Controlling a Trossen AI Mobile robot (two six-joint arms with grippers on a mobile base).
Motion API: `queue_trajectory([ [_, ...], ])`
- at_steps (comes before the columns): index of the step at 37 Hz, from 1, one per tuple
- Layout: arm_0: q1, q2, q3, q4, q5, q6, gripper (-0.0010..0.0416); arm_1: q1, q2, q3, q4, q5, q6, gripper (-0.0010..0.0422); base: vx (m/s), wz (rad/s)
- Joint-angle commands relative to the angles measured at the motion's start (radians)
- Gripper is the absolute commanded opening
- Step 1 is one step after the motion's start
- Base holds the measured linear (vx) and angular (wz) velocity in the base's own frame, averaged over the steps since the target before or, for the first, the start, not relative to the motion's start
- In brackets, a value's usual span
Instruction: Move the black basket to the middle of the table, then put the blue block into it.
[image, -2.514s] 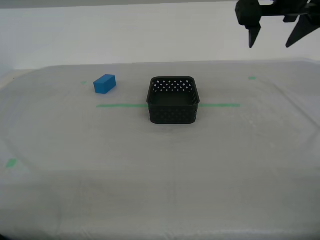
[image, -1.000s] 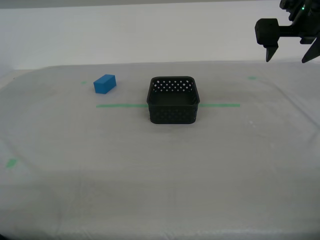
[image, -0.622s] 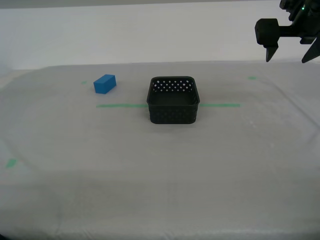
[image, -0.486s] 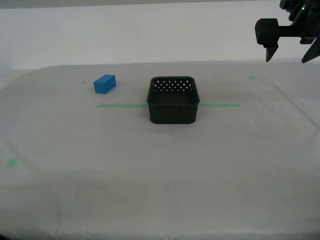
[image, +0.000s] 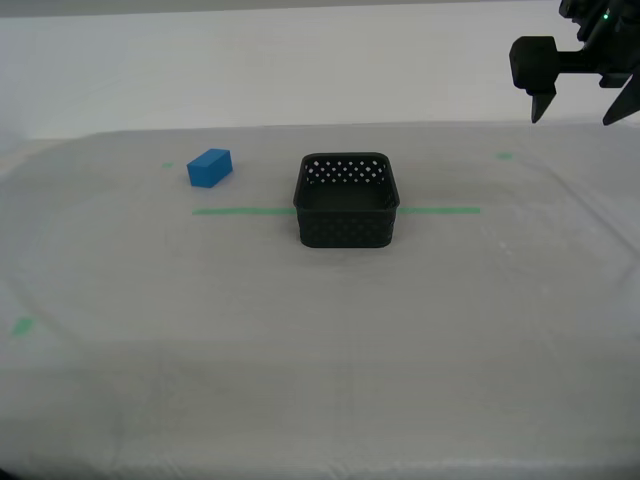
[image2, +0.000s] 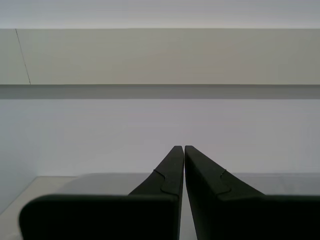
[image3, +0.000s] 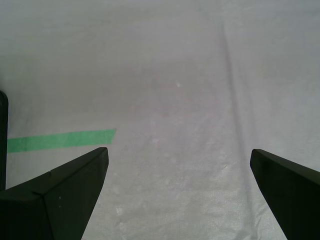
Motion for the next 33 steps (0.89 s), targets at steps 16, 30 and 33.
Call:
queue_trajectory([
  [16,0.000,0.000,0.000,0.002,0.000,0.000,0.0399,-0.002,0.000,0.179,-0.333,0.084,0.063,0.0000,0.000,0.000],
  [30,0.000,0.000,0.000,0.003,0.000,0.000,0.0398,-0.011,0.056,0.410,-0.746,0.087,0.122,0.0000,0.000,0.000],
  [33,0.000,0.000,0.000,0.002,0.000,0.000,0.0398,-0.019,0.086,0.447,-0.781,0.089,0.133,0.0000,0.000,0.000],
])
